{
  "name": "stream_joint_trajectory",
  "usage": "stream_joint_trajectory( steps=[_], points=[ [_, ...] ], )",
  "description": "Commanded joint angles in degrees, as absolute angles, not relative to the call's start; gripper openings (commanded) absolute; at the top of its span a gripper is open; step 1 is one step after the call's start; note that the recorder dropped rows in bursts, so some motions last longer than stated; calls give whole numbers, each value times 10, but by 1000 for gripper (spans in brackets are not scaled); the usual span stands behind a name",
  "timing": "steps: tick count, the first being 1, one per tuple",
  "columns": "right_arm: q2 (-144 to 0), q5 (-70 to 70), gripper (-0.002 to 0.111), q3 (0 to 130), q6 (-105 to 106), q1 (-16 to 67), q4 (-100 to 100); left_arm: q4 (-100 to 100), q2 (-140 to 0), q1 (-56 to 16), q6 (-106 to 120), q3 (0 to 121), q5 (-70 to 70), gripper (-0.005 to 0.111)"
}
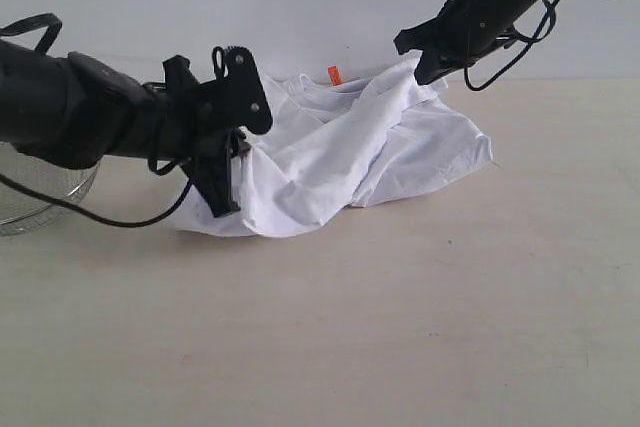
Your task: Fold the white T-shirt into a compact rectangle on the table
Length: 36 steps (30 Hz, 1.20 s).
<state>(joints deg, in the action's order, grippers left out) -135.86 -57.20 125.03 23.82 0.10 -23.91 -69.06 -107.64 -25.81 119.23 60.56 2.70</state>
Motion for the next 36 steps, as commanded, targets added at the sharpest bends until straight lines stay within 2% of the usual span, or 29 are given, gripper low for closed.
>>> stream_joint_trajectory(
  steps=[1, 8, 13, 21, 31, 36],
  points=[
    [-1355, -595, 0, 1253, 241, -1, -228, -700, -1120, -257, 1178, 669, 114, 4],
    [-1355, -637, 0, 1253, 227, -1, -168, -700, -1208, -204, 1115, 810, 131, 4],
    [-1355, -669, 0, 1253, 227, -1, -173, -700, -1281, -191, 1088, 908, 125, 4],
    [-1355, -675, 0, 1253, 227, -1, -175, -700, -1332, -168, 1088, 961, 151, 4],
    [-1355, -673, 0, 1253, 227, 0, -175, -700, -1353, -144, 1046, 1028, 35, 4],
    [-1355, -677, 0, 1253, 227, 0, -175, -700, -1365, -144, 1017, 1029, 27, 4]
  ],
)
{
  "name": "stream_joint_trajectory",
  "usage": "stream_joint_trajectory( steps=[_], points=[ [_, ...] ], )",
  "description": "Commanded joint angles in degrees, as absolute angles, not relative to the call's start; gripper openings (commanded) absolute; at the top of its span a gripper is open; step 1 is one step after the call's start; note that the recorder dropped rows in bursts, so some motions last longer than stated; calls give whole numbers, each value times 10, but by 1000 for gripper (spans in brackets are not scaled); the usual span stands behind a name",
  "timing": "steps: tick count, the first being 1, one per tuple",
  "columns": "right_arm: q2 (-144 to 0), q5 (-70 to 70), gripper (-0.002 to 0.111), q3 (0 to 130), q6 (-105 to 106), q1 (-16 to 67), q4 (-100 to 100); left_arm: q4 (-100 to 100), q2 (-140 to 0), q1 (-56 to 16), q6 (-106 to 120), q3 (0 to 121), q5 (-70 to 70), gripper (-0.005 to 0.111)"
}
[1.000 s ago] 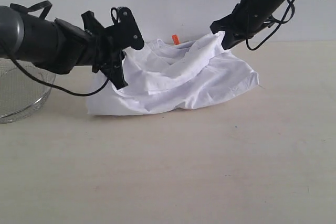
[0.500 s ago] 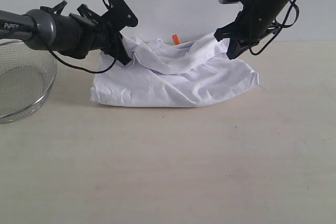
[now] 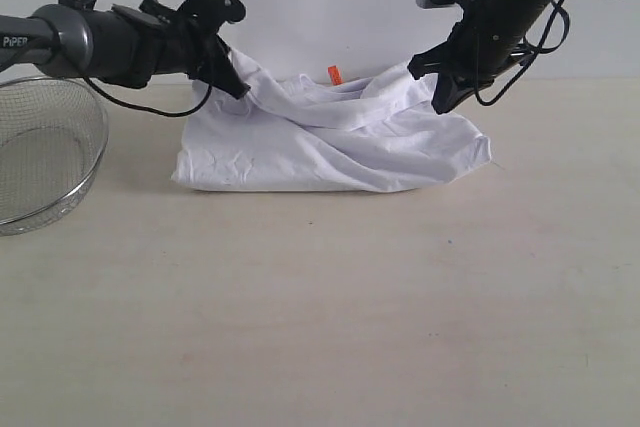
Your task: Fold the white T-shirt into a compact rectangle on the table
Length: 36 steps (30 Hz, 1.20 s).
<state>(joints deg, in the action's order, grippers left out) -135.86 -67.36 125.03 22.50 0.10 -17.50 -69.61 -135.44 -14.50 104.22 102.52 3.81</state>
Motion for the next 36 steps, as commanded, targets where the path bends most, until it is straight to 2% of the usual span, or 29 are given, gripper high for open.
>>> stream_joint_trajectory(
  steps=[1, 4, 10, 12, 14, 21, 26, 29, 33, 34, 36],
  points=[
    [-1355, -678, 0, 1253, 227, 0, -175, -700, -1366, -144, 1013, 1029, 27, 4],
    [-1355, -678, 0, 1253, 227, 0, -175, -700, -1366, -143, 1003, 1029, 28, 13],
    [-1355, -678, 0, 1253, 227, 0, -175, -700, -1366, -143, 959, 1030, 33, 57],
    [-1355, -682, 0, 1253, 227, 0, -175, -700, -1364, -143, 936, 1030, 43, 65],
    [-1355, -684, 0, 1253, 226, 0, -175, -700, -1360, -143, 921, 1030, 53, 67],
    [-1355, -677, 0, 1253, 226, 0, -174, -700, -1329, -143, 921, 1030, 122, 67],
    [-1355, -671, 0, 1253, 226, 0, -174, -700, -1314, -143, 921, 1030, 124, 67],
    [-1355, -671, 0, 1253, 226, 0, -174, -734, -1313, -143, 921, 1029, 121, 62],
    [-1355, -670, 0, 1253, 226, 0, -173, -815, -1305, -147, 946, 1019, 120, 40],
    [-1355, -670, 0, 1253, 226, 0, -167, -844, -1292, -149, 963, 1012, 120, 22],
    [-1355, -678, 0, 1253, 226, 0, -165, -888, -1265, -152, 995, 985, 116, 5]
  ],
)
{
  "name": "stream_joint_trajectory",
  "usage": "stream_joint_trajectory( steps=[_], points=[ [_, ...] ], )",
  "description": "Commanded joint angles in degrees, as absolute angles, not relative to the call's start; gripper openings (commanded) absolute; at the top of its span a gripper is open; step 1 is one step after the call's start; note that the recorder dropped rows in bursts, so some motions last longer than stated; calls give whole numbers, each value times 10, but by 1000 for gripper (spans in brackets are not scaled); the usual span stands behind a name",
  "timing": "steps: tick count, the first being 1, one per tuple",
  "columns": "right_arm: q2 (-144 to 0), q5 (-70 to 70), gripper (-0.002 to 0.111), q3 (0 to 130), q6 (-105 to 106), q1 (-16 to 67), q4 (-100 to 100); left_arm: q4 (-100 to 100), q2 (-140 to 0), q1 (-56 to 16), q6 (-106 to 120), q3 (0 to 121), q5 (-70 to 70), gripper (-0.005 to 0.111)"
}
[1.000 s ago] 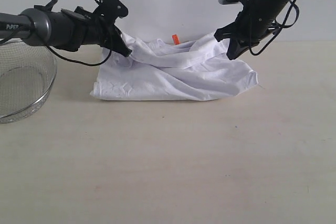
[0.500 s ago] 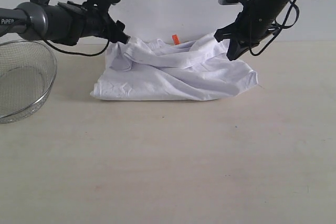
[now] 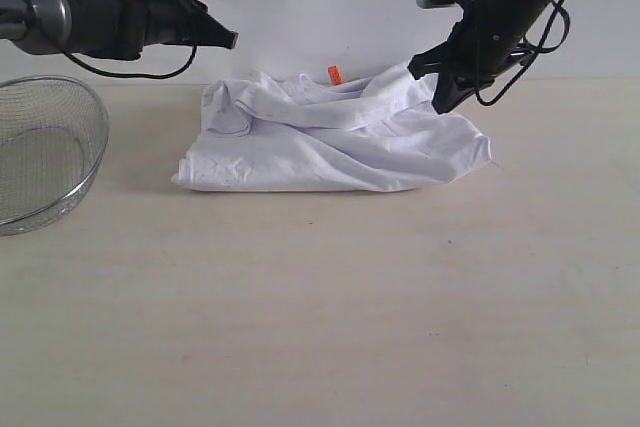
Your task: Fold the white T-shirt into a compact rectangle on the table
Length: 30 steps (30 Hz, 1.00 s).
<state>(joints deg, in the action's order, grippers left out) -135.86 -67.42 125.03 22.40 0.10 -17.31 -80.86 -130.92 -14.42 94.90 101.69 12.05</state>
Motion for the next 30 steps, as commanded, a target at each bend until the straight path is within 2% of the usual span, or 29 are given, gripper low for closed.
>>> stream_joint_trajectory(
  steps=[1, 3, 8, 10, 16, 24, 30],
  points=[
    [-1355, -683, 0, 1253, 226, 0, -163, -934, -1243, -152, 1037, 961, 92, 4],
    [-1355, -683, 0, 1253, 224, 0, -163, -997, -1210, -152, 1098, 896, 18, 4],
    [-1378, -687, 0, 1252, 223, 0, -215, -996, -1191, -152, 1081, 800, -59, 4],
    [-1402, -675, 0, 1252, 222, 0, -227, -991, -1188, -152, 1070, 774, -135, 4],
    [-1415, -644, 0, 1252, 210, 0, -227, -923, -1197, -151, 1014, 772, -148, 4],
    [-1425, -627, 0, 1252, 183, 0, -212, -767, -1230, -151, 827, 772, -192, 4],
    [-1440, -621, 0, 1252, 181, 0, -210, -726, -1254, -149, 792, 773, -187, 4]
  ],
)
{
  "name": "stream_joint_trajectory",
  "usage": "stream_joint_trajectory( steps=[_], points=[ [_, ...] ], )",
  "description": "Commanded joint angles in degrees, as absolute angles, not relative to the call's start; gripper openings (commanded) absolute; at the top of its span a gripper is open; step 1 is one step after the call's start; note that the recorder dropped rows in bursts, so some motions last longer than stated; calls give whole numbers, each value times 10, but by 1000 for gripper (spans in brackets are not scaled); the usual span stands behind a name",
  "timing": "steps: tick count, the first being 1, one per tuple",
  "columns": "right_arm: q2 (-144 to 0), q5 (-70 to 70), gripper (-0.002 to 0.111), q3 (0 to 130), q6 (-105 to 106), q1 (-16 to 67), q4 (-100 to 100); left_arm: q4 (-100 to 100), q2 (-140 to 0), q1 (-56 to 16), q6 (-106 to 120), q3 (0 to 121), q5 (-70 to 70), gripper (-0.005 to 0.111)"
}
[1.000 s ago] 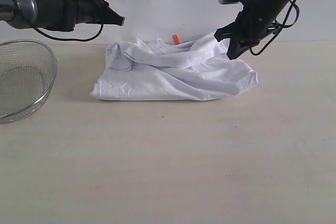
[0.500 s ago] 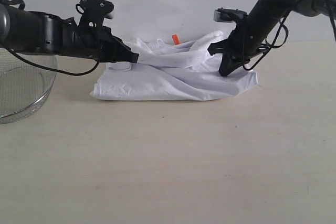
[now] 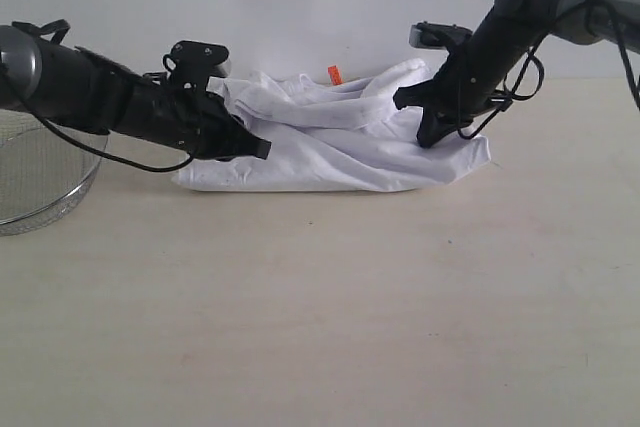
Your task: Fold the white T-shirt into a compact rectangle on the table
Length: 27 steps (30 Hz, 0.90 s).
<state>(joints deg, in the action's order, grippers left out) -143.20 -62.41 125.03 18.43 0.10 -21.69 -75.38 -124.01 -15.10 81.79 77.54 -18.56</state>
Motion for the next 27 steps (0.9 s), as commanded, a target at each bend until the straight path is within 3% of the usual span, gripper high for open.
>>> stream_joint_trajectory(
  steps=[1, 19, 27],
  points=[
    [-1441, -623, 0, 1252, 181, 0, -209, -723, -1260, -148, 792, 773, -187, 4],
    [-1455, -660, 0, 1252, 78, -1, 42, -614, -1294, -112, 674, 773, -193, 4],
    [-1432, -667, 0, 1253, 103, -4, 31, -606, -1294, -112, 674, 773, -205, 4]
  ],
)
